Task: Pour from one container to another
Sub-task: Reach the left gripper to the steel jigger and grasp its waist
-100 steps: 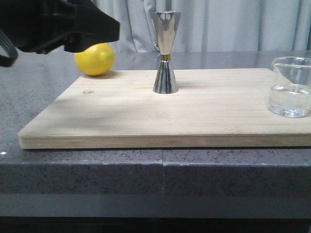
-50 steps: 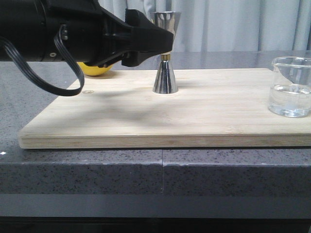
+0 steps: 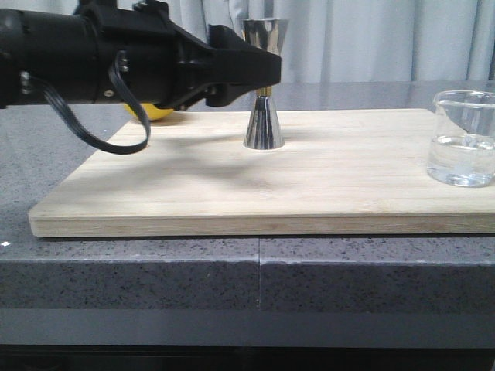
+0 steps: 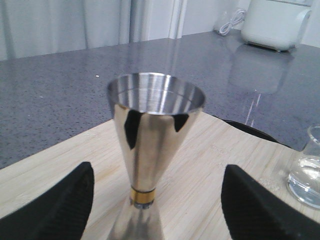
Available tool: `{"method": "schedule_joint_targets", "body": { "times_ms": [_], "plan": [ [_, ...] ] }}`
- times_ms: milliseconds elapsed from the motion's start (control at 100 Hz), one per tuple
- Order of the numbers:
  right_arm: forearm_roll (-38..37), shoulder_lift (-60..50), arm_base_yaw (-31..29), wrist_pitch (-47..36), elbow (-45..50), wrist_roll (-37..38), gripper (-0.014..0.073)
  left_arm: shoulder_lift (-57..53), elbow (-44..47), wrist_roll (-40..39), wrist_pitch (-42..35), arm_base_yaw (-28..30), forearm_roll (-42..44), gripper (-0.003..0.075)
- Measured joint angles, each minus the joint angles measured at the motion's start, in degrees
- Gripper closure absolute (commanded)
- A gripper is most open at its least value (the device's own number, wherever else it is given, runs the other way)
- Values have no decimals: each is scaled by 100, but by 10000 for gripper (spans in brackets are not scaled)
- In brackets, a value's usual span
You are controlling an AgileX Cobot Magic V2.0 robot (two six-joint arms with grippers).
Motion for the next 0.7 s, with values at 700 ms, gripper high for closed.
{"method": "schedule_joint_targets", "body": {
  "times_ms": [700],
  "plan": [
    [-89, 0, 0, -37, 0, 0, 91, 651, -586, -365, -146, 0, 519, 286]
  ]
}}
